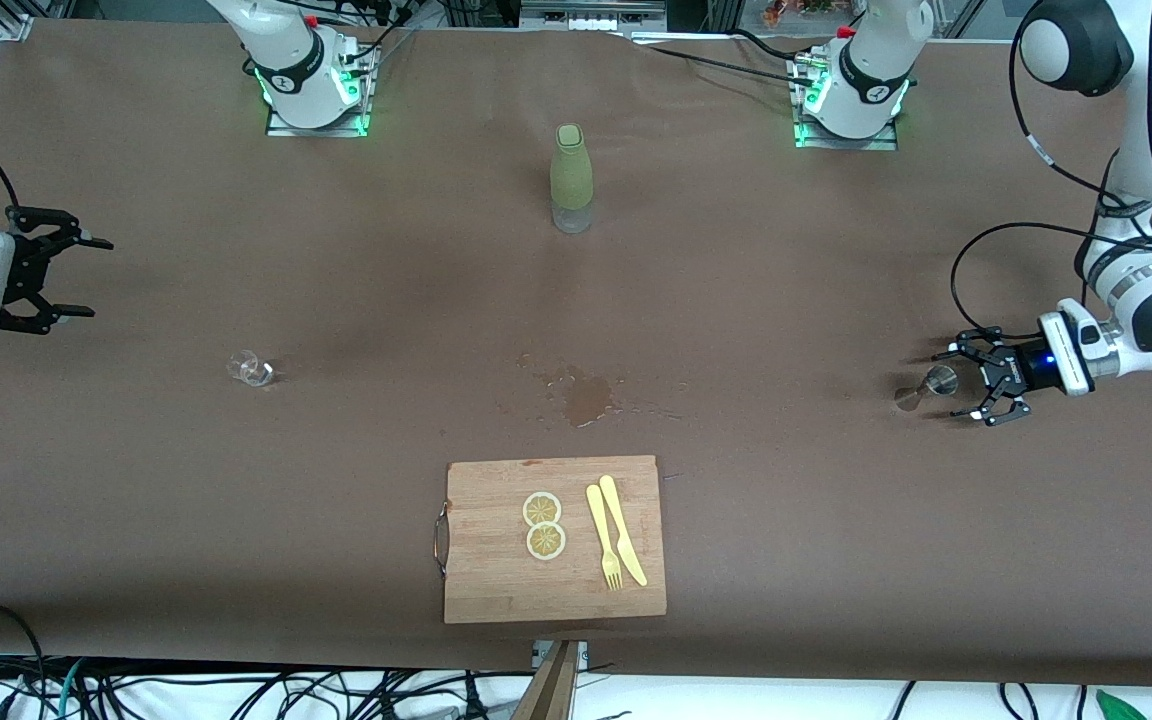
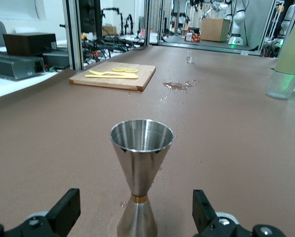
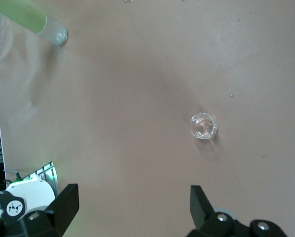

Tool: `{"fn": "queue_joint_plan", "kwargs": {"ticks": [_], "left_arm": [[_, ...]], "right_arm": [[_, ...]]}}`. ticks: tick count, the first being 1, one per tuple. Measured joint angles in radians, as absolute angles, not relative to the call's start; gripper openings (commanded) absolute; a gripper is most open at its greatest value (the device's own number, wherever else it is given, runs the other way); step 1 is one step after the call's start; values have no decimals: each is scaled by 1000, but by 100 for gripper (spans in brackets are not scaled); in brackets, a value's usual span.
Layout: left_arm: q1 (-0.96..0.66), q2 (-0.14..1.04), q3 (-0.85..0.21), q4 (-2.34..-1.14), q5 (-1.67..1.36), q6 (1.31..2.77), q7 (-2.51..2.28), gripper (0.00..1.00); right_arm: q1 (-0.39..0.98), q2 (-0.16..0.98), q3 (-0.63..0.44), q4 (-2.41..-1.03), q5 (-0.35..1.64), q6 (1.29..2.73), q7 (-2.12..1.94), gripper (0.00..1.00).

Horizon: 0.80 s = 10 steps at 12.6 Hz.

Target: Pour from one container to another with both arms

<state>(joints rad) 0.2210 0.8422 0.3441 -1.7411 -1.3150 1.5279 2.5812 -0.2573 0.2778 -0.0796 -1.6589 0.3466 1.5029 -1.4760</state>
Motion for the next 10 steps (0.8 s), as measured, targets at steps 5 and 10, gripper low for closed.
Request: {"fn": "queue_joint_plan", "kwargs": {"ticks": [5, 10], "left_arm": [[205, 883, 343, -1736, -1378, 1501, 2629, 100], [174, 900, 340, -1735, -1445, 1495, 2641, 97]], "right_arm": [[-339, 410, -80, -1660, 478, 1519, -1623, 100], [-395, 591, -81, -1660, 671, 1570, -1904, 100]]}}
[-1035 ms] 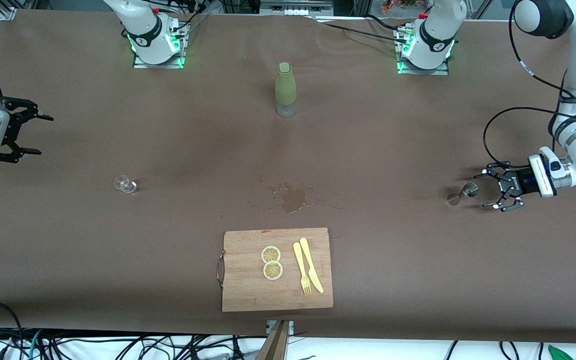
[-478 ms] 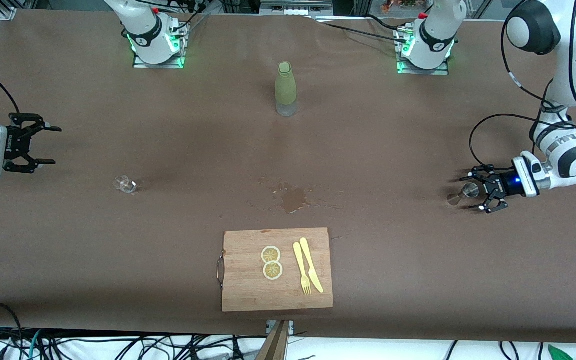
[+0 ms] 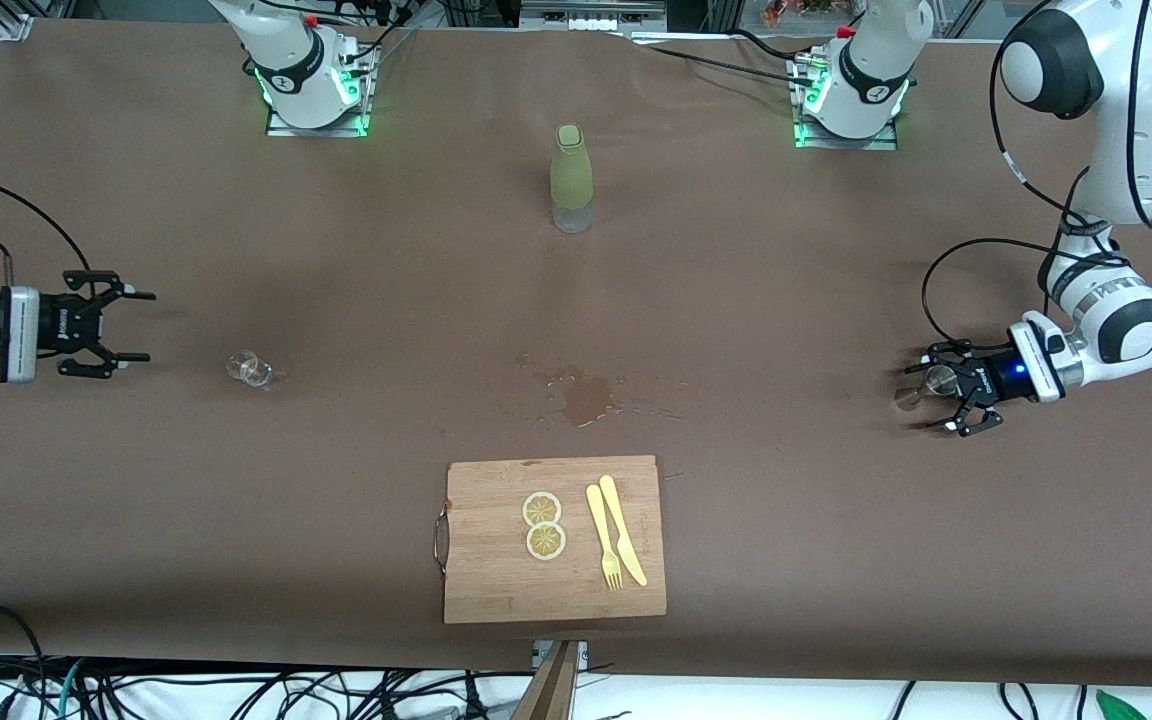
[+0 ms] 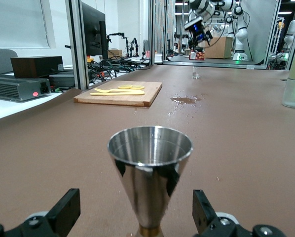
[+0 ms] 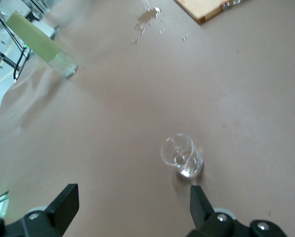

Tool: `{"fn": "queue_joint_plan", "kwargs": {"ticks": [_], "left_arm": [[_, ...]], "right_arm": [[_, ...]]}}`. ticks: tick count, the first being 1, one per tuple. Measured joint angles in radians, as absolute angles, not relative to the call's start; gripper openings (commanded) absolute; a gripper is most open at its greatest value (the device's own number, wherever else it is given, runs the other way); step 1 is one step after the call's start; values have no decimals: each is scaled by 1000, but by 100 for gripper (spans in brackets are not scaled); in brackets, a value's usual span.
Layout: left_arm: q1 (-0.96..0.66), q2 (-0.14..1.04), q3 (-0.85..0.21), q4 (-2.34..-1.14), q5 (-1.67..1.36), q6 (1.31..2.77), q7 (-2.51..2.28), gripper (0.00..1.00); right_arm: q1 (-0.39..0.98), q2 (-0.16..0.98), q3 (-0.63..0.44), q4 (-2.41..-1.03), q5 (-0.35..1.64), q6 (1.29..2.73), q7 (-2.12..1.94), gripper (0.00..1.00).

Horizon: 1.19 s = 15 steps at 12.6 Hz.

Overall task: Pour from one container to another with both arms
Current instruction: 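Grasp the steel jigger with the left gripper while the right gripper grasps the glass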

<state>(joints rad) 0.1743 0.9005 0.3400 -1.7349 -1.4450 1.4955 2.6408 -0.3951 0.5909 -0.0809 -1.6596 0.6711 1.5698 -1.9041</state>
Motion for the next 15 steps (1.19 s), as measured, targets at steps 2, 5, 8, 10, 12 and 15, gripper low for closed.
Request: {"fn": "queue_joint_plan", "kwargs": {"ticks": [2, 5, 8, 10, 12, 15], "left_arm": [[168, 908, 339, -1734, -1454, 1489, 2642, 88], [168, 917, 339, -1734, -1455, 1487, 2645, 49], [168, 917, 338, -1734, -1455, 1485, 2646, 15], [167, 917, 337, -1734, -1455, 1484, 2647, 6], [167, 922, 337, -1734, -1458, 1474, 2647, 0], [166, 933, 337, -1734, -1479, 1453, 2649, 0]], "right_arm": [[-410, 659, -81, -1658, 733, 1580, -2018, 100], [-431, 726, -81, -1649, 785, 1590, -2158, 100], [-442, 773, -81, -1647, 821, 1590, -2274, 100], [-442, 809, -80, -1635, 844, 1591, -2320, 100], [-442, 844, -76, -1592, 849, 1591, -2336, 100], [-440, 875, -55, -1556, 855, 1591, -2336, 100]]}}
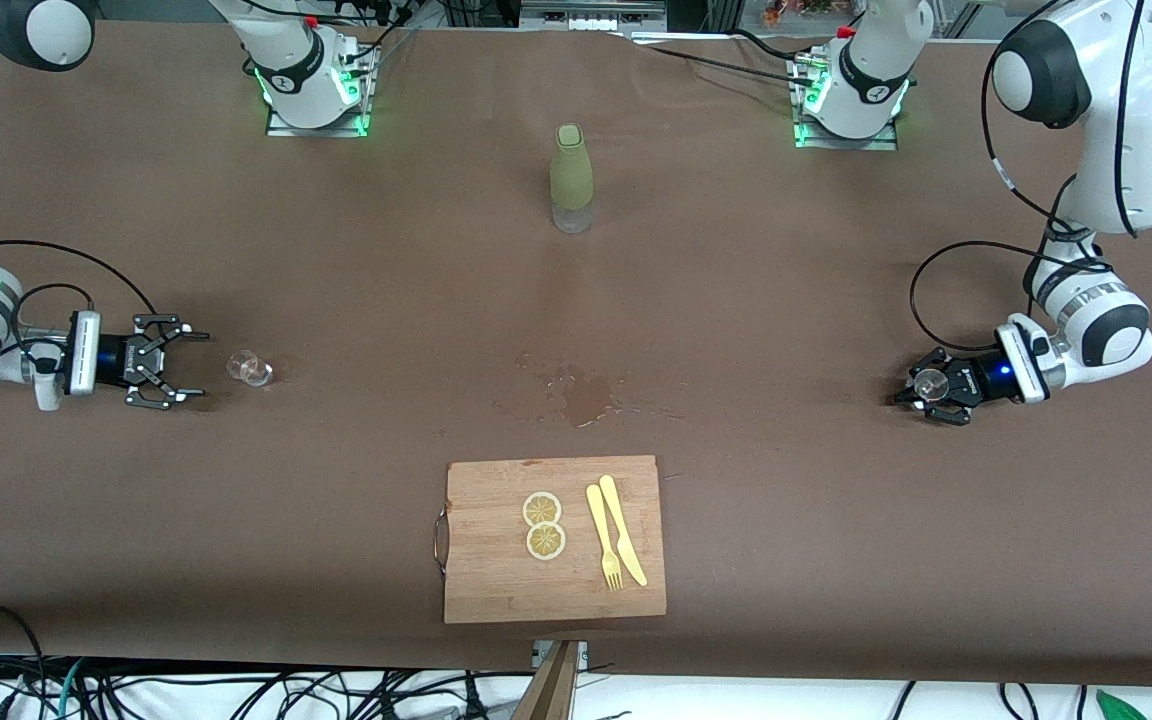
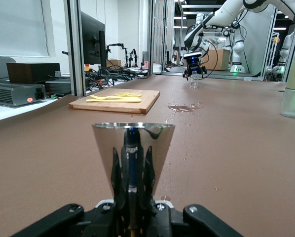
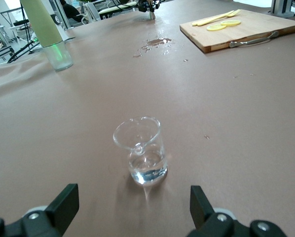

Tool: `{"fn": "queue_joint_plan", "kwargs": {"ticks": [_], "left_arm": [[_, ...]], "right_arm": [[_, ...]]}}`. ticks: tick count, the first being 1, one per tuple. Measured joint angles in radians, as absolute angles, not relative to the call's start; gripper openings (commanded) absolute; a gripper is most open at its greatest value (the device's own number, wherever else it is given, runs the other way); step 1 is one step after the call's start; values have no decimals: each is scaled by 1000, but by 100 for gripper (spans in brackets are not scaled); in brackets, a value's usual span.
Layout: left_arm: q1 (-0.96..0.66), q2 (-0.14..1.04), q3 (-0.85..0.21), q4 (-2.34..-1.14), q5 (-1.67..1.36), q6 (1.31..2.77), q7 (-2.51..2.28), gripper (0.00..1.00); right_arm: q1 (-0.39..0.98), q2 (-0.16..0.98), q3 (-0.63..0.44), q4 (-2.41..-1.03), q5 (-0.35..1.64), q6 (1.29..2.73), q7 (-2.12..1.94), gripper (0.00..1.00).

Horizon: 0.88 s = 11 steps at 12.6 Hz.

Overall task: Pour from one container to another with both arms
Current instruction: 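Grasp the steel jigger with the left gripper while the right gripper grasps the glass, then carry the jigger and glass cup toward each other at table center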

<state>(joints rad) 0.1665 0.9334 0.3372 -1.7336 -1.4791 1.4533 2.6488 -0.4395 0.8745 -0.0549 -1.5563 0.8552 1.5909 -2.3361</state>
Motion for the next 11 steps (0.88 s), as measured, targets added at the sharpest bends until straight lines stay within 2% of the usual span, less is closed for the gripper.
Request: {"fn": "queue_joint_plan", "kwargs": {"ticks": [5, 11], "left_arm": [[164, 935, 302, -1733, -1494, 1445, 2642, 0], [134, 936, 134, -1732, -1570, 1454, 2560, 0]], "right_arm": [[-410, 909, -36, -1555, 883, 1591, -2343, 100], [-372, 921, -35, -1554, 891, 1593, -2343, 98]]}}
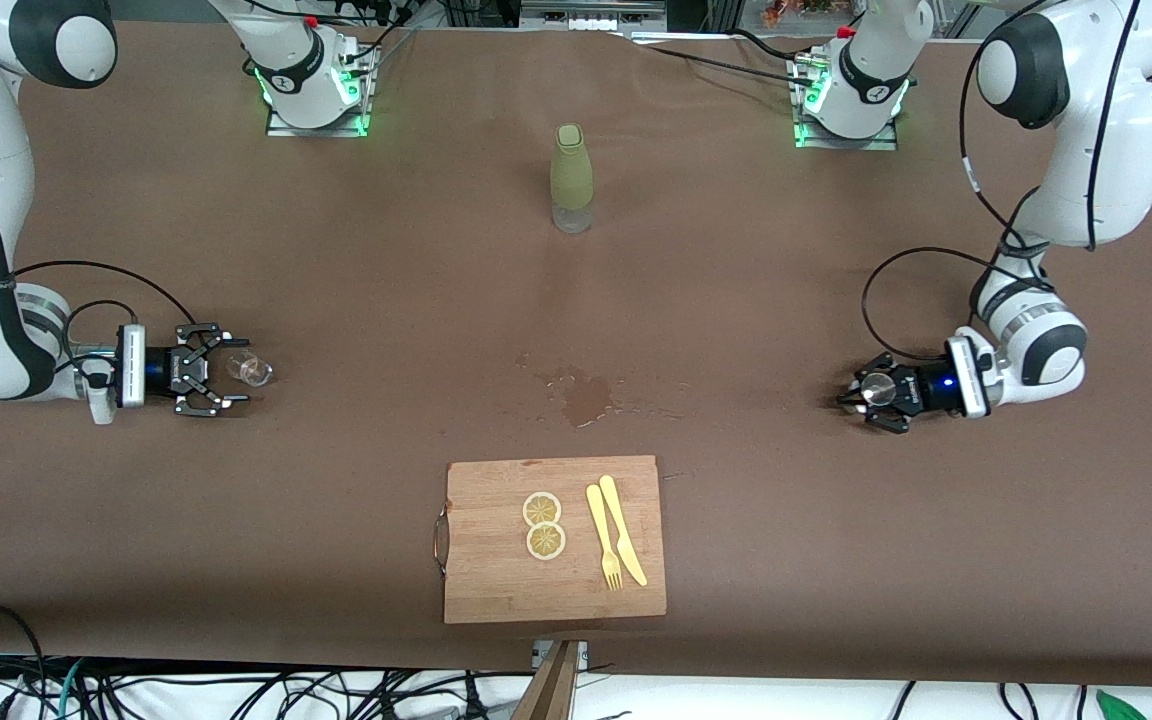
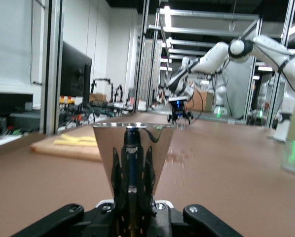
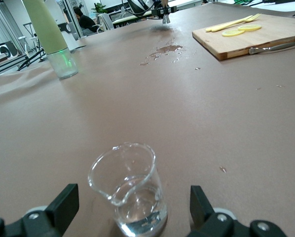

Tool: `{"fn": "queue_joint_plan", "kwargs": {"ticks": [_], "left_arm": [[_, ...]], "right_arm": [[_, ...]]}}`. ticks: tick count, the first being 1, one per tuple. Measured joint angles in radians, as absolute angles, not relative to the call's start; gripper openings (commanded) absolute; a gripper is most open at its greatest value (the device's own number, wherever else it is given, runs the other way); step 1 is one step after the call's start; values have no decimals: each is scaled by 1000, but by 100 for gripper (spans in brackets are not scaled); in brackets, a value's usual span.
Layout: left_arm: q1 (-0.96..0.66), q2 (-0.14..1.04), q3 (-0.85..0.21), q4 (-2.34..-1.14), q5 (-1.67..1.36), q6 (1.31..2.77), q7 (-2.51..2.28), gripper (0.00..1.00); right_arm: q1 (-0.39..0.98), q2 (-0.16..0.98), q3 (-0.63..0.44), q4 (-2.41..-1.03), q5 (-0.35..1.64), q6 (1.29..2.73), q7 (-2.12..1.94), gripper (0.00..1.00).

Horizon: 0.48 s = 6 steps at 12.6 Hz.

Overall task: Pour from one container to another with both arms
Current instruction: 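Carry the jigger and glass cup toward each other at table center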

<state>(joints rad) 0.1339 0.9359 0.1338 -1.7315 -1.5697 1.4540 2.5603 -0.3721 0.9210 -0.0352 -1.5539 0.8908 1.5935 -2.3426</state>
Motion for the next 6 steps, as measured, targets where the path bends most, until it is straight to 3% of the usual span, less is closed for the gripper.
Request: {"fn": "queue_joint_plan", "kwargs": {"ticks": [4, 6], "left_arm": [[102, 935, -8, -1719, -1608, 1584, 2452, 0], [94, 927, -51, -1703, -1609, 1643, 2399, 0]], "right_arm": [[-354, 924, -35, -1554, 893, 1600, -2343, 83], [-353, 924, -35, -1553, 893, 1605, -2343, 68]]}}
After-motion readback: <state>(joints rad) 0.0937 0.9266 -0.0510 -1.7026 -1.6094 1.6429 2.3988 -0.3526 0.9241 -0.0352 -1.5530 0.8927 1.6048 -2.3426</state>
